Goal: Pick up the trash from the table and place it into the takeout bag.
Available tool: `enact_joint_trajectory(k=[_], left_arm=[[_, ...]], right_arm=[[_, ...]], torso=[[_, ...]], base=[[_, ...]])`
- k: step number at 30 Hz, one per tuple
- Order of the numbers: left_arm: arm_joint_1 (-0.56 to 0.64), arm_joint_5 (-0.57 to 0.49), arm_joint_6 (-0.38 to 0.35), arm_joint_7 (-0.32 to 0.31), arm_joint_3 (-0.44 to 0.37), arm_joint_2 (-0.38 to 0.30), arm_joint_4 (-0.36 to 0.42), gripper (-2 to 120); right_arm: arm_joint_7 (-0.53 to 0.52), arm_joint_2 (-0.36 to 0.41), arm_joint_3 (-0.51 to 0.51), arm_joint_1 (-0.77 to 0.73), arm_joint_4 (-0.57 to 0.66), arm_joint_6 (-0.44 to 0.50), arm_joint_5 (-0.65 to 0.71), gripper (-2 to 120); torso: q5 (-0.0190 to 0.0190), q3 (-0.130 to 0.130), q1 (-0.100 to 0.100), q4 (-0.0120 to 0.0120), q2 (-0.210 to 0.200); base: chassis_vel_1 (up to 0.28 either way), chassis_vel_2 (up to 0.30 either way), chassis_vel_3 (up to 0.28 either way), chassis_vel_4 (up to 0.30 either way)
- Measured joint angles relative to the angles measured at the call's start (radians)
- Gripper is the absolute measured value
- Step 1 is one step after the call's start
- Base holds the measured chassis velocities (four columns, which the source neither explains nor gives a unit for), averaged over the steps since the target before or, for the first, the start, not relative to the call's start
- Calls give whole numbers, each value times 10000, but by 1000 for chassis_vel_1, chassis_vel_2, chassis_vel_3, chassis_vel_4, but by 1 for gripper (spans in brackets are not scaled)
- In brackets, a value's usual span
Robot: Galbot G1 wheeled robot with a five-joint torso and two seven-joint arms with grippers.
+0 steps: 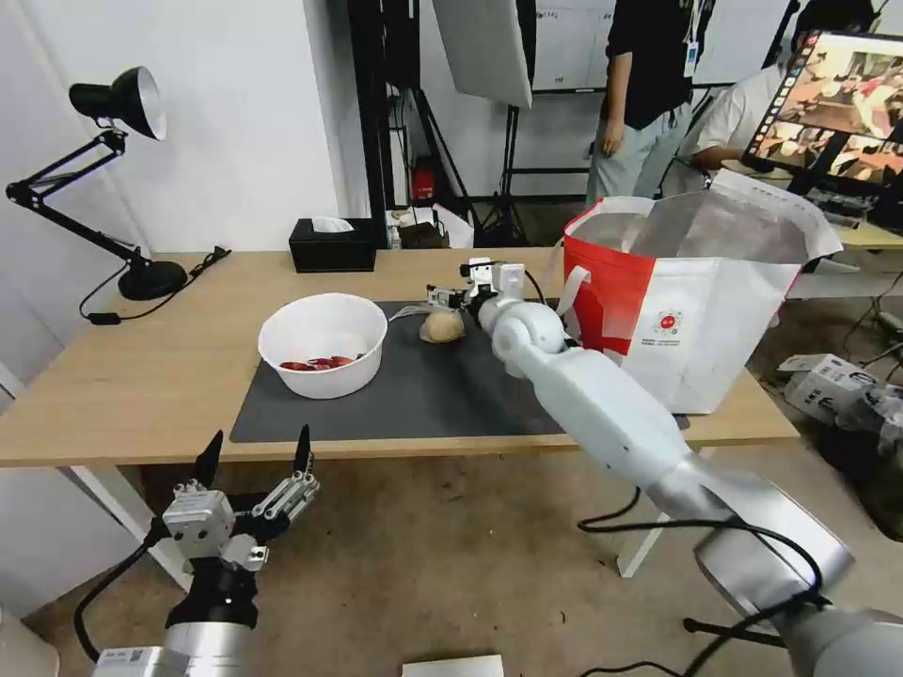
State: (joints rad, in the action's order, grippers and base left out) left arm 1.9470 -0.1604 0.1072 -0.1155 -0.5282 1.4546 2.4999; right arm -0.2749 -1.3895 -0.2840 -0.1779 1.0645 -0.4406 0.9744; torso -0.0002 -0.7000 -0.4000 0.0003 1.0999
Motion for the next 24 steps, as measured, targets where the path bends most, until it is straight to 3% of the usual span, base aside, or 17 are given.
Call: enact_joint_trajectory(k=[10,18,22,24], left_arm=[[-59,-37,5,-2,-49,-8,0,100],[-81,-46,9,-16,-92,-49,0,100],[-98,-45,8,-16,-91,-52,0,100],[-117,-46,9,-16,-90,-64,0,100]], right_arm=[[-434,-439,-20,166,-713,-818,366,95],[-509,-652,-36,140,-1170,-858,254,72],[-511,-670,-17,103,-1210,-835,251,68],[-552,-644,0,23,-1182,-799,249,59]], torso=[[1,0,1,-3,1],[1,0,1,-3,1],[2,1,1,-3,1],[2,1,1,-2,1]], base=[[0,0,0,0],[0,0,0,0],[0,0,0,0],[0,0,0,0]])
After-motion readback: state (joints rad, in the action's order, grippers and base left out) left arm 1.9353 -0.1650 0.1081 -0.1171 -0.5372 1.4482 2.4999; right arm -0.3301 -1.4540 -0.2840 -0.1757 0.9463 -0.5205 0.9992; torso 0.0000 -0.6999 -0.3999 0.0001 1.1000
